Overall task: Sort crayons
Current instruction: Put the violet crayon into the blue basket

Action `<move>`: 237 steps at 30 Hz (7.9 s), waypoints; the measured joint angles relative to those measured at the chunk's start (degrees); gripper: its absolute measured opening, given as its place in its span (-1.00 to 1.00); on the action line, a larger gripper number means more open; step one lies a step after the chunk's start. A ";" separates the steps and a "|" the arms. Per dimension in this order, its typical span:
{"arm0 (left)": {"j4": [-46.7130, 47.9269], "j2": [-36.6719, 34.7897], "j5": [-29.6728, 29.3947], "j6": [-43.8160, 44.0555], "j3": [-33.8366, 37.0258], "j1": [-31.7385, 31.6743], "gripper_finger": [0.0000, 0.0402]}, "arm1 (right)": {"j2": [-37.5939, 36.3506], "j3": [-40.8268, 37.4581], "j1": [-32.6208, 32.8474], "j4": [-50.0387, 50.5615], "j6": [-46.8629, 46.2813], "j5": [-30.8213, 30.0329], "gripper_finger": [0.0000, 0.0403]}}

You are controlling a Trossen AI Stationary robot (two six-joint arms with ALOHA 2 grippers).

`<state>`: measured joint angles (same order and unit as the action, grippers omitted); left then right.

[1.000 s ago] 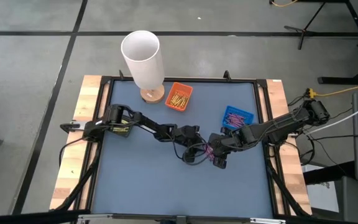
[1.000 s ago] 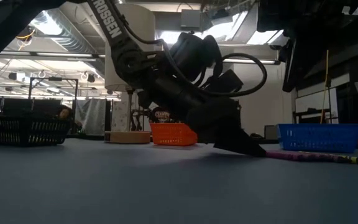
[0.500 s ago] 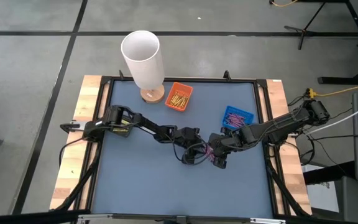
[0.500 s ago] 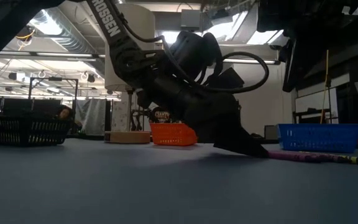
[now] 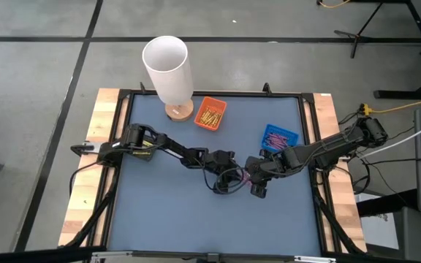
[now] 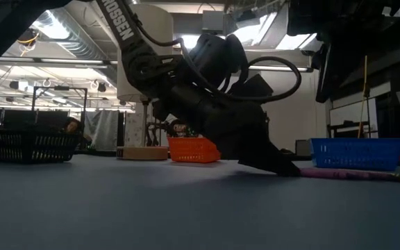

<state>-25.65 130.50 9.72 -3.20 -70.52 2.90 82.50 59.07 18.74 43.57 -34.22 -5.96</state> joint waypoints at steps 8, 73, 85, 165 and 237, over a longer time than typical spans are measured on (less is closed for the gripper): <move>0.09 0.00 0.30 0.07 0.02 0.09 -0.81 | 0.00 0.00 0.00 0.00 -0.02 0.00 -0.21; -27.69 -0.11 0.50 7.79 0.04 0.22 -0.95 | 0.22 0.02 0.04 8.96 0.02 4.54 -0.21; -27.63 -0.11 0.22 7.63 0.04 0.15 -0.95 | 0.22 0.02 0.02 8.76 0.02 4.59 -0.69; 20.36 -66.16 -18.23 16.96 33.77 12.94 -0.97 | -9.16 -4.46 -21.35 29.59 8.01 1.24 -0.48; 8.90 -66.12 -18.23 20.57 40.89 13.42 -0.97 | 16.56 -4.42 -1.51 10.34 -13.91 -3.54 -0.49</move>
<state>-16.75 64.38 -8.51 17.37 -29.63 16.32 99.06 54.65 17.23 53.91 -48.13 -9.50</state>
